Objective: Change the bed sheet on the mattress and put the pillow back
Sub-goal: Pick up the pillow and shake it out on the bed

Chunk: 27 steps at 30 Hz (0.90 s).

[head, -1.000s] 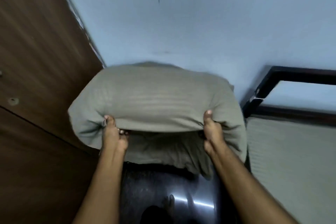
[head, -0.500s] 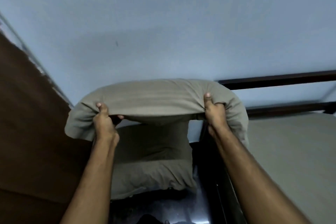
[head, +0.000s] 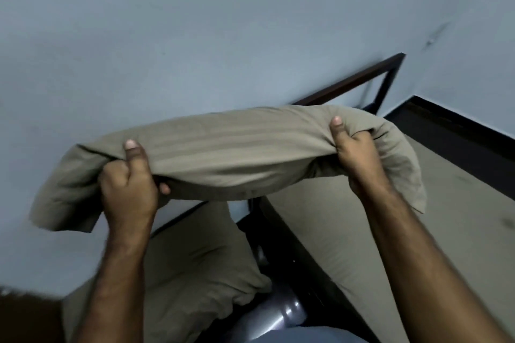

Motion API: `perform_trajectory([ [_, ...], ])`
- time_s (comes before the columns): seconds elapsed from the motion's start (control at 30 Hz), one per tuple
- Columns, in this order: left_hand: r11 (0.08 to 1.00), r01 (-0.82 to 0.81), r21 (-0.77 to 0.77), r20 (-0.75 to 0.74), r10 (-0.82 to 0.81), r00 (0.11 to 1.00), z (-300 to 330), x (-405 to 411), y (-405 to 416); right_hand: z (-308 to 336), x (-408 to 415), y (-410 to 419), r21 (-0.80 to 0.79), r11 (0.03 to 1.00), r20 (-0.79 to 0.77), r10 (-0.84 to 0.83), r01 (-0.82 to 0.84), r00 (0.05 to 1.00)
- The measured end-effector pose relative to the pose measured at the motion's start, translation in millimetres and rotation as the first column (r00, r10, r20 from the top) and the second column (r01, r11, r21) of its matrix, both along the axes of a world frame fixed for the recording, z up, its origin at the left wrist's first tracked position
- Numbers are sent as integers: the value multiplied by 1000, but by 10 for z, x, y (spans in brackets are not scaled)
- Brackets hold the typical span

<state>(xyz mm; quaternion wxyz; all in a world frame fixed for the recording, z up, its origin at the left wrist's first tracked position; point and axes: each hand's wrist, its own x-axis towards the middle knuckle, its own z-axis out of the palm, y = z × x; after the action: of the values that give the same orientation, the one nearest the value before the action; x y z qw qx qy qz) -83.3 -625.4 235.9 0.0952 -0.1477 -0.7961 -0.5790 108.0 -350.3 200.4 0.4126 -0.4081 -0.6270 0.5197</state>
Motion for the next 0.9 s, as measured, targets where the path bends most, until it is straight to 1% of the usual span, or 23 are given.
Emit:
perform_trajectory([
  [0.07, 990, 69, -124, -26, -73, 997, -66, 13, 273, 59, 224, 162, 2, 997, 21, -79, 79, 997],
  [0.1, 980, 108, -167, -15, -112, 994, -123, 21, 429, 75, 351, 261, -3, 993, 22, -117, 117, 993],
  [0.17, 967, 174, -187, 30, -172, 985, -226, 73, 712, 110, 567, 434, -9, 985, 10, -169, 169, 986],
  [0.3, 952, 267, -151, 75, -259, 963, -290, 266, 1224, 119, 937, 745, 0, 974, 24, -226, 226, 974],
  [0.43, 932, 355, -73, 223, -331, 917, -353, 447, 1723, -25, 1304, 1141, 34, 965, 106, -263, 261, 959],
  [0.57, 924, 377, -58, 366, -332, 869, -548, 712, 2186, -178, 1634, 1620, 37, 971, 231, -240, 238, 943],
  [0.63, 931, 363, -36, 434, -312, 845, -722, 815, 2420, -273, 1783, 1866, 13, 974, 274, -223, 228, 936],
  [0.7, 927, 375, -7, 508, -320, 800, -857, 979, 2593, -401, 1893, 2070, -24, 972, 282, -217, 232, 935],
  [0.83, 901, 433, 22, 583, -363, 727, -1139, 1277, 2743, -686, 1973, 2353, -138, 956, 254, -220, 261, 942],
  [0.9, 891, 454, -12, 597, -358, 718, -1246, 1357, 2765, -772, 1955, 2441, -204, 941, 217, -227, 271, 949],
])
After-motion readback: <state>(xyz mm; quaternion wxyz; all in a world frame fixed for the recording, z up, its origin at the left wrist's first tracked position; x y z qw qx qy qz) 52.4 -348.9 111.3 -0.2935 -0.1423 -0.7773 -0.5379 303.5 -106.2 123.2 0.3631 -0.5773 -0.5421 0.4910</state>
